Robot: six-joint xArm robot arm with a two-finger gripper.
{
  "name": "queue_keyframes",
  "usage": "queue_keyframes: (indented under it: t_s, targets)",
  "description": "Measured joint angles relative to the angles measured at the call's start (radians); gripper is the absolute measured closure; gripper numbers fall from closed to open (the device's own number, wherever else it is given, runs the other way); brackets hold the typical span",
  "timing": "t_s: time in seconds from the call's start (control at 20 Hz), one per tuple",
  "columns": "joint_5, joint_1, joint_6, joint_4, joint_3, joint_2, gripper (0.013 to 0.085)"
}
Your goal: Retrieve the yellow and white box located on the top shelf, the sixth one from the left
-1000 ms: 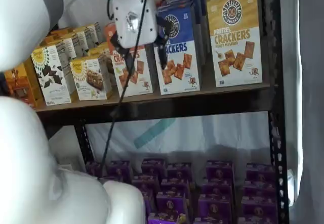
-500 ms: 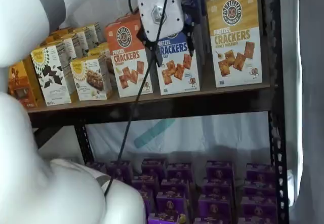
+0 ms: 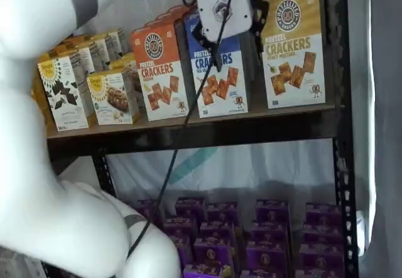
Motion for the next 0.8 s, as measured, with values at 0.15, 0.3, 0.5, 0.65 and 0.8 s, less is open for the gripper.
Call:
queue_keyframes:
  t_s: [0.15, 0.3, 0.5, 0.65, 0.8]
  targets:
    - [-0.028, -0.039, -0.038, 0.024, -0.029, 0.046, 0.013]
    - [-0.038, -0.061, -0.06, 0.043, -0.051, 0.074, 0.013]
    - [-0.038, -0.085, -0.085, 0.062, -0.08, 0.106, 0.013]
    - [-0.035, -0.104, -0.103, 0.074, -0.101, 0.125, 0.013]
    - [-0.028, -0.118, -0.117, 0.078, -0.122, 0.143, 0.013]
